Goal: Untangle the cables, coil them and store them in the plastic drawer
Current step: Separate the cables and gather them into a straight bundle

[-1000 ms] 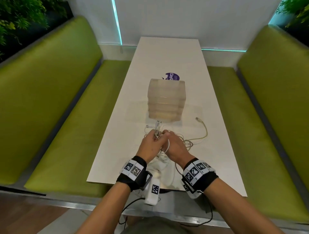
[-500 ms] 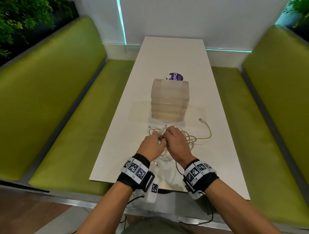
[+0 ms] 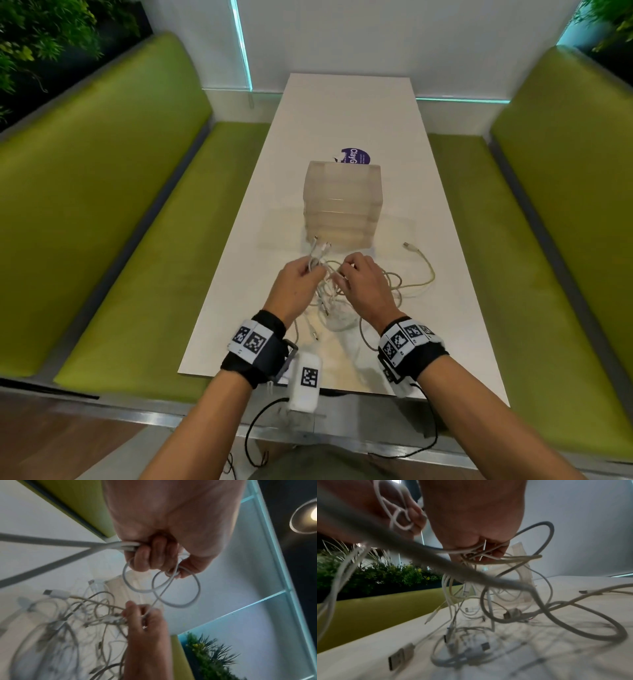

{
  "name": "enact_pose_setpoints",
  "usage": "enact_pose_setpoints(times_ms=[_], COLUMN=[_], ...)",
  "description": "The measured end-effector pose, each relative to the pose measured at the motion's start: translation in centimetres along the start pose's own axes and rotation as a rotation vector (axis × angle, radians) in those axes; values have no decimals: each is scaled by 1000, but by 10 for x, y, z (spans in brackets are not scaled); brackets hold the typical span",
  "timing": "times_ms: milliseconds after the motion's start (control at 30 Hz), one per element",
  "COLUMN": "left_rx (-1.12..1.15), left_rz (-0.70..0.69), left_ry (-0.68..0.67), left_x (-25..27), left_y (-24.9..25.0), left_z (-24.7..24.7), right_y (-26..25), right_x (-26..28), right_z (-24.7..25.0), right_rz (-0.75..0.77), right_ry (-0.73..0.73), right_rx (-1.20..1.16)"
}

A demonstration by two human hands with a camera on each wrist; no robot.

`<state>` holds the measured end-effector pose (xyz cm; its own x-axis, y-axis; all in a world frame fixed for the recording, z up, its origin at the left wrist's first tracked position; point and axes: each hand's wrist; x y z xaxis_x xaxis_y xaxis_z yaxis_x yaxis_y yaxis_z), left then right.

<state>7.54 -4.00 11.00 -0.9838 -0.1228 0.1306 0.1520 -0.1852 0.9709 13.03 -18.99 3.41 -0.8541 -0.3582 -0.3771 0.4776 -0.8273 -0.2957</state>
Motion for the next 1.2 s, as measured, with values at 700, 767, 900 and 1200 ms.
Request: enact_pose_setpoints(times_ms=[700,767,900,1200], left_rx=[-180,-237,-504,-12], left_rz=[7,25,27,-99], left_ry=[-136,-97,-267,35], left_x=[-6,-5,-3,7], left_y=[-16,-14,-17,3], left_z=[-7,-6,6,33], right_y=[-21,-24,-24,-14], right_x=[-2,-3,-4,-9], right_z=[-5,-4,-7,-22], right_rz=[128,90,87,110], right_ry=[-131,-168,-148,-43], right_rx=[-157,-192,-88,-37])
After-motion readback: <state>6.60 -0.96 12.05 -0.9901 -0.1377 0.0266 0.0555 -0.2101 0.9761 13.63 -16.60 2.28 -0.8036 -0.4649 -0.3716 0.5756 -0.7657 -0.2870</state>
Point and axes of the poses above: each hand's wrist, its own x-axis away from the middle knuckle, its own z-axis out of the back of the hand, y = z × x, and after that the axes turned 2 degrees about x, right-handed
